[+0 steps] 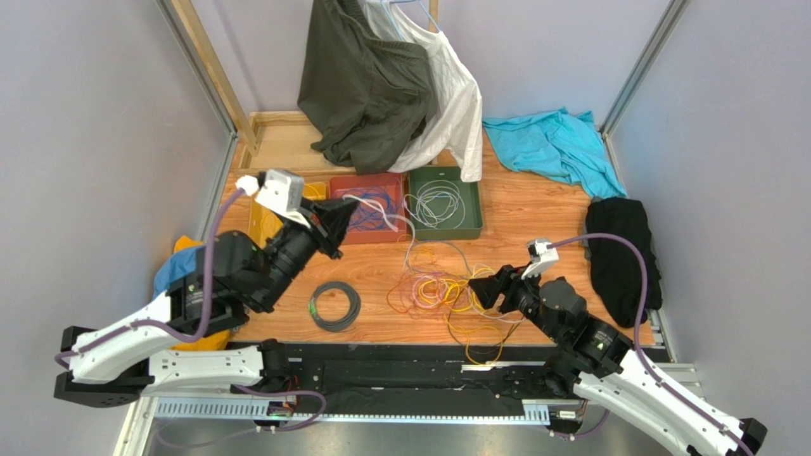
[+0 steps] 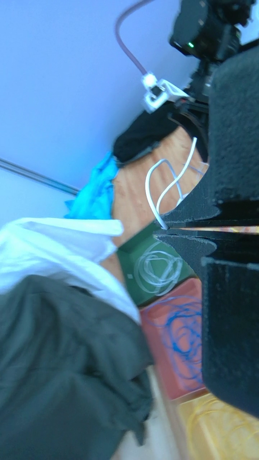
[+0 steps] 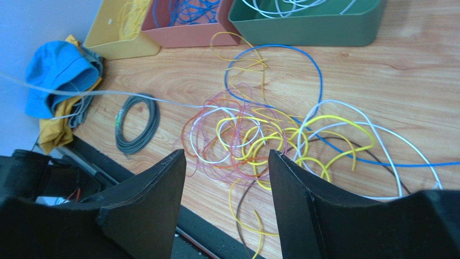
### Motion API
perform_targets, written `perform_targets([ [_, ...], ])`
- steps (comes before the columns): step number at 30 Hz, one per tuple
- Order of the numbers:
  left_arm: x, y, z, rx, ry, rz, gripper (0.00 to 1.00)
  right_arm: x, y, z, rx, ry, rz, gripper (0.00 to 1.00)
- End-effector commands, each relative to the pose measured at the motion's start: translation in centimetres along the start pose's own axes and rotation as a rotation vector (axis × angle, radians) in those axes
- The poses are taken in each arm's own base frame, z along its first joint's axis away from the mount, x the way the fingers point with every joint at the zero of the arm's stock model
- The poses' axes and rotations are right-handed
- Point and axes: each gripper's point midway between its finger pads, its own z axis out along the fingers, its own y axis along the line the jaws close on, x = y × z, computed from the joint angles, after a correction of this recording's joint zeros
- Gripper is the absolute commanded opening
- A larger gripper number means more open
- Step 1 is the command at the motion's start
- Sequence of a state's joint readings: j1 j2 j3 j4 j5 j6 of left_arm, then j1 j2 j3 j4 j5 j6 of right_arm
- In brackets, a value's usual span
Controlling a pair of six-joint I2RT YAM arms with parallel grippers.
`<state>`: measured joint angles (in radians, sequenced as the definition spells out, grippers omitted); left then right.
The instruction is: Untangle the cables
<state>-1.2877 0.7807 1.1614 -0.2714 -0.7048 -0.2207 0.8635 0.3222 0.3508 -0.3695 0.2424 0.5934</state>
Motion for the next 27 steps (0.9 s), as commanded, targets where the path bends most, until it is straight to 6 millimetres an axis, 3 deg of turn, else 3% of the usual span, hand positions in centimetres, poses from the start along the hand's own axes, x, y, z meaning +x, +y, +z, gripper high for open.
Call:
perform_targets([
  [1,-4.8,-1.1,0.9,0.024,-0.056,0.147,0.0,-4.2,4.3,-0.7,-0.143,-0.084,-0.004,0.61],
  [2,-7.4,-1.4,0.6,0.034,-0.098,0.126,0.0,-4.4,4.6,-0.8,-0.152,-0.085,-0.015,0.61],
  [4,-8.9,-2.2,0.9,0.057,-0.116,0.153,0.0,-5.2,5.5,-1.0,-0.182,-0.095,-0.021,0.61],
  [5,-11.1,-2.4,0.5,0.067,-0.157,0.131,0.0,-5.5,5.7,-1.1,-0.188,-0.099,-0.033,0.61],
  [8,-14.0,-3.2,0.6,0.092,-0.192,0.148,0.0,-6.6,7.1,-1.4,-0.237,-0.119,-0.041,0.62],
  [16,-16.1,-4.9,2.3,0.091,-0.189,0.217,0.0,-7.7,11.6,-1.3,-0.426,-0.108,-0.075,0.65],
  [17,-17.3,-4.8,2.0,0.093,-0.209,0.208,0.0,-7.7,12.0,-0.8,-0.431,-0.107,-0.08,0.66],
  [21,-18.8,-5.5,2.1,0.111,-0.233,0.205,0.0,-7.9,13.8,1.0,-0.466,-0.107,-0.115,0.67],
  [25,-18.9,-6.3,2.7,0.126,-0.231,0.212,0.0,-7.1,15.7,3.6,-0.463,-0.094,-0.184,0.68],
  [26,-19.0,-6.3,2.6,0.126,-0.231,0.212,0.0,-6.0,15.7,5.0,-0.434,-0.075,-0.226,0.68],
  [27,-18.9,-6.3,2.8,0.123,-0.228,0.213,0.0,-6.8,15.6,5.8,-0.384,-0.104,-0.232,0.68],
])
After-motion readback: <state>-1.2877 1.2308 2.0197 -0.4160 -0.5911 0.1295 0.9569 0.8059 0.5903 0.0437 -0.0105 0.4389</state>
